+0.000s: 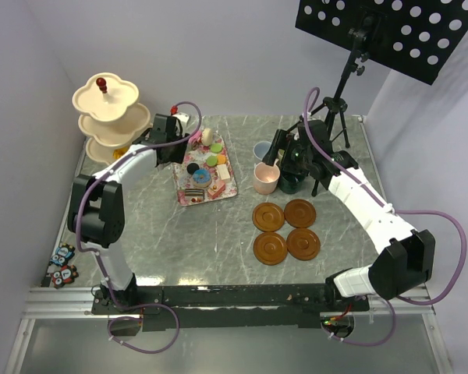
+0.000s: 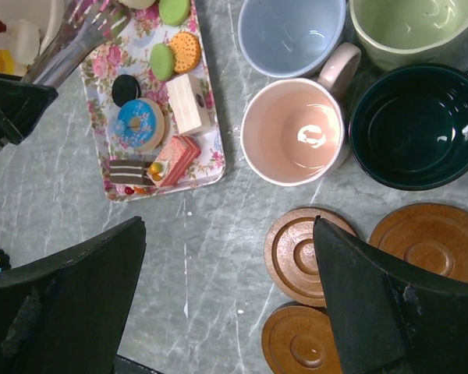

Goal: Serve the afternoon tea
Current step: Pick up the desert from the tray.

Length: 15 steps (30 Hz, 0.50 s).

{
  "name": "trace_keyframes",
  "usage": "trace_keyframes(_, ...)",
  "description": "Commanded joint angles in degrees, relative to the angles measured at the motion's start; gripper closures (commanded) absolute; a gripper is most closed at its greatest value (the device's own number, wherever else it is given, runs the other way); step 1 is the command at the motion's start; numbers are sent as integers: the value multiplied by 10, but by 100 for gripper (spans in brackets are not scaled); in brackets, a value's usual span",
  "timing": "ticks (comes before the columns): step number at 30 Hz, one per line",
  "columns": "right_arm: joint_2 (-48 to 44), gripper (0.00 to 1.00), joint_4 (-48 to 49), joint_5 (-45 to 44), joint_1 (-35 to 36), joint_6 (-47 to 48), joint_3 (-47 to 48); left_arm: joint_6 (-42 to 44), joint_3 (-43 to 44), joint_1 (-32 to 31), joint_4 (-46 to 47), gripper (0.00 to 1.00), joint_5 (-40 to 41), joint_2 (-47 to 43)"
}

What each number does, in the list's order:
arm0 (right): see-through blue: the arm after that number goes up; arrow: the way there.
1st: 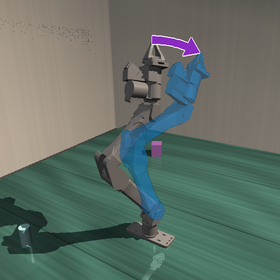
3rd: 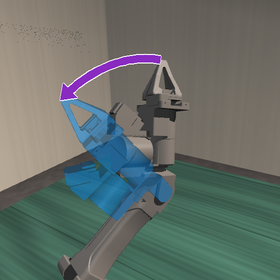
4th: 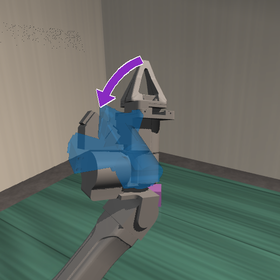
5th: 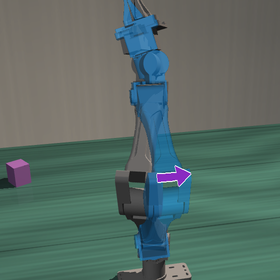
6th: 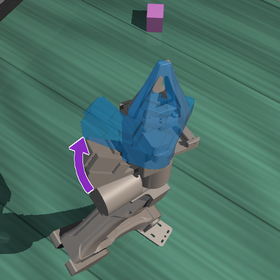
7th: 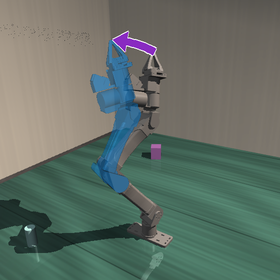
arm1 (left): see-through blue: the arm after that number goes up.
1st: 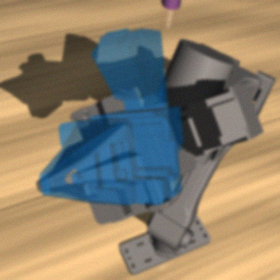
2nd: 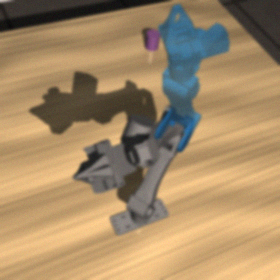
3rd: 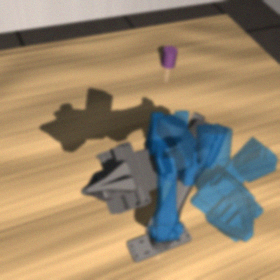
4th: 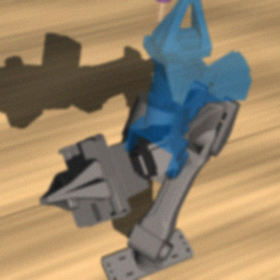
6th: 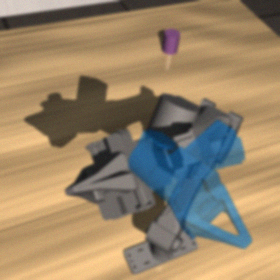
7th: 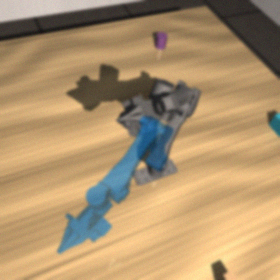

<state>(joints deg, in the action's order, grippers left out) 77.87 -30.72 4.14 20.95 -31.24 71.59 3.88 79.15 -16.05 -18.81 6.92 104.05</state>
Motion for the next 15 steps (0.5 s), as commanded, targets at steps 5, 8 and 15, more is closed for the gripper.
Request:
trace_keyframes(5, -12, 6, 17, -9, -6, -11, -5, 10, 41, -2, 29, 48, -2, 12)
trace_keyframes(8, -13, 6, 17, -11, -7, -11, -5, 9, 41, -2, 29, 52, -5, 12)
trace_keyframes(15, -10, 6, 17, -12, -6, -9, -2, -4, 21, -6, 26, 59, -7, -18)
